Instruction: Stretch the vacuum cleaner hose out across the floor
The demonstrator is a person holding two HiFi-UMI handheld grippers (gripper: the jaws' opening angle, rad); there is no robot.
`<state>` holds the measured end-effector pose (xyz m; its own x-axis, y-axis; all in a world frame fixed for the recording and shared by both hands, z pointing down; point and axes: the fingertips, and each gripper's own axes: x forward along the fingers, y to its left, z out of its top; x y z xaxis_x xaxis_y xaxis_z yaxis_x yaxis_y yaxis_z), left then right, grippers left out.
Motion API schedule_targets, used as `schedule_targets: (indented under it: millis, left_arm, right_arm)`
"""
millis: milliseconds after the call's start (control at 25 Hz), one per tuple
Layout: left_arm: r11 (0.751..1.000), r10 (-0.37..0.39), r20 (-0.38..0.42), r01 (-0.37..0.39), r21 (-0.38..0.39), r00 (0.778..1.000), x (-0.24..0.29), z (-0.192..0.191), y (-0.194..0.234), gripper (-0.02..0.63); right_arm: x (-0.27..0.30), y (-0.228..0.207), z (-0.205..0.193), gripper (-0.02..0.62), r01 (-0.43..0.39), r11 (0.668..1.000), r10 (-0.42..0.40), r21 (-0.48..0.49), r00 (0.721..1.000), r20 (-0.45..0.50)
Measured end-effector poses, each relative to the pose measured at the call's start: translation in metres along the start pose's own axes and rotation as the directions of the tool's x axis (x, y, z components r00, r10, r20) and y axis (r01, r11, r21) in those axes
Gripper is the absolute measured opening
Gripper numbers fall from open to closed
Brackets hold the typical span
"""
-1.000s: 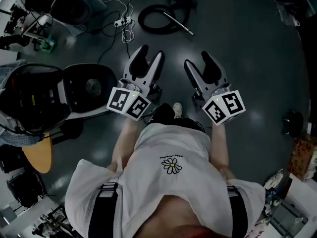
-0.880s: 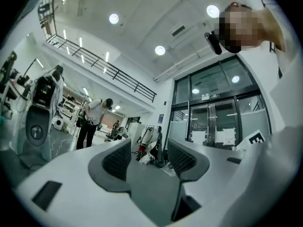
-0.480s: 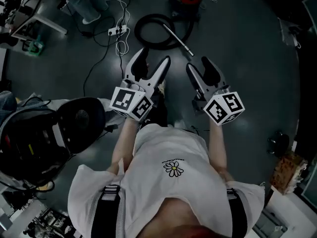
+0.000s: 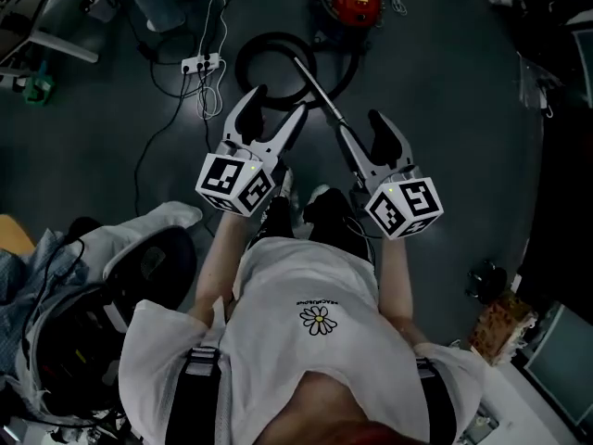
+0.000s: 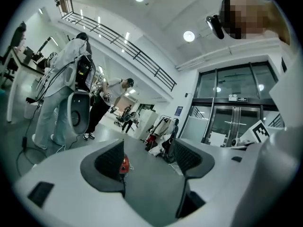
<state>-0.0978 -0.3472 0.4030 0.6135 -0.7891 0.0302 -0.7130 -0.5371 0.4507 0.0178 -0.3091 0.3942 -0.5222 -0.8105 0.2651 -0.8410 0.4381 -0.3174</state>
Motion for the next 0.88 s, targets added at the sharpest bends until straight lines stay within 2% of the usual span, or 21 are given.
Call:
schedule_targets:
  millis: [120, 280, 480, 640, 760, 880]
  left_arm:
    - [0.999, 0.015, -0.027, -0.016, -0.032, 1.0, 0.033, -0.009, 0.026, 0.314]
    - [0.999, 0.045, -0.056, -0.045, -0.009, 0.997, 0.092, -0.017, 0.057, 0.314]
    - [0.993, 0.112, -0.103, -0.115, -0.019, 0.988, 0.172, -0.022, 0.093, 0.313]
    - [0.99, 0.143, -0.125, -0.141, 0.019, 0.982, 0.247, -0.027, 0.133, 0.313]
    - [0.986, 0.167, -0.163, -0.162, 0.044, 0.972, 0.298, -0.056, 0.179, 0.313]
    - [0.975, 0.22, -0.225, -0.222, 0.014, 0.949, 0.334, -0.119, 0.248, 0.313]
  right_arm:
    - [0.033, -0.029, 0.0, 0.272, -0.007, 0.998, 0.009, 0.065, 0.999, -0.034]
    - [0.08, -0.085, 0.006, 0.272, -0.019, 0.988, 0.029, 0.151, 0.997, -0.067]
    - [0.145, -0.159, 0.011, 0.272, -0.059, 0.985, 0.087, 0.162, 0.981, -0.172]
    - [0.214, -0.196, 0.006, 0.272, -0.172, 0.978, 0.198, 0.118, 0.947, -0.255]
    - [0.269, -0.228, -0.026, 0.272, -0.199, 0.97, 0.235, 0.139, 0.913, -0.334]
    - [0.328, -0.27, -0.095, 0.272, -0.164, 0.976, 0.212, 0.143, 0.87, -0.444]
